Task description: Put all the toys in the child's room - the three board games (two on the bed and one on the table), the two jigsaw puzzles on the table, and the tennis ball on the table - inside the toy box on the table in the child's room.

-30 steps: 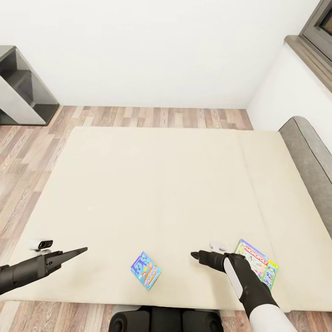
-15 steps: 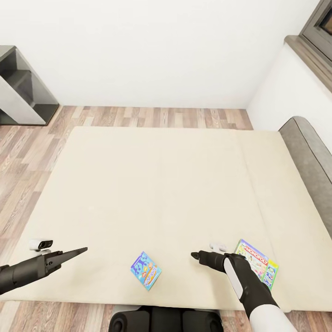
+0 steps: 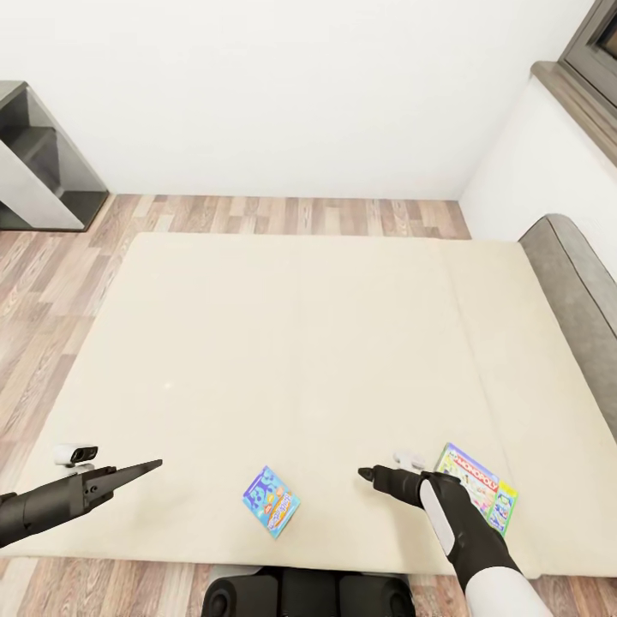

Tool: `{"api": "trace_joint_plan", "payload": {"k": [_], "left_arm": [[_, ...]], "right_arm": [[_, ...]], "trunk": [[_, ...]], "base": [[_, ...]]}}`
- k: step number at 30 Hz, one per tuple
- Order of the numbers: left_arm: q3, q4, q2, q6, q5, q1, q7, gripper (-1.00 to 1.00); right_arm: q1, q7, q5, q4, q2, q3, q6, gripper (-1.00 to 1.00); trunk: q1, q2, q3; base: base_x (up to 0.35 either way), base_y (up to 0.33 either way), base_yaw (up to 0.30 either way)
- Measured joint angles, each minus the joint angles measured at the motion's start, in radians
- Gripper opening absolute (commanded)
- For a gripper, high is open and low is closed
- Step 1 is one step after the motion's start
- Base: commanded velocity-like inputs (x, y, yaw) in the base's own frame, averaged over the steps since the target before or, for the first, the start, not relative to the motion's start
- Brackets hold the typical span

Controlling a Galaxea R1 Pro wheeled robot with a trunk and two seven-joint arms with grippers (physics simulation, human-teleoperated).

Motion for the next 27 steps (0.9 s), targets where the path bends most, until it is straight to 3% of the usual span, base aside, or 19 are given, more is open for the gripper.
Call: {"api": "trace_joint_plan", "payload": {"k": [27], "left_arm": [[0.0, 0.0, 0.0, 0.0, 0.0, 0.0, 0.0, 1.0]], "right_arm": [[0.0, 0.0, 0.0, 0.002, 0.003, -0.003, -0.001, 1.0]], "trunk": [[0.0, 0.0, -0.043]], "base": [[0.0, 0.0, 0.0]]}}
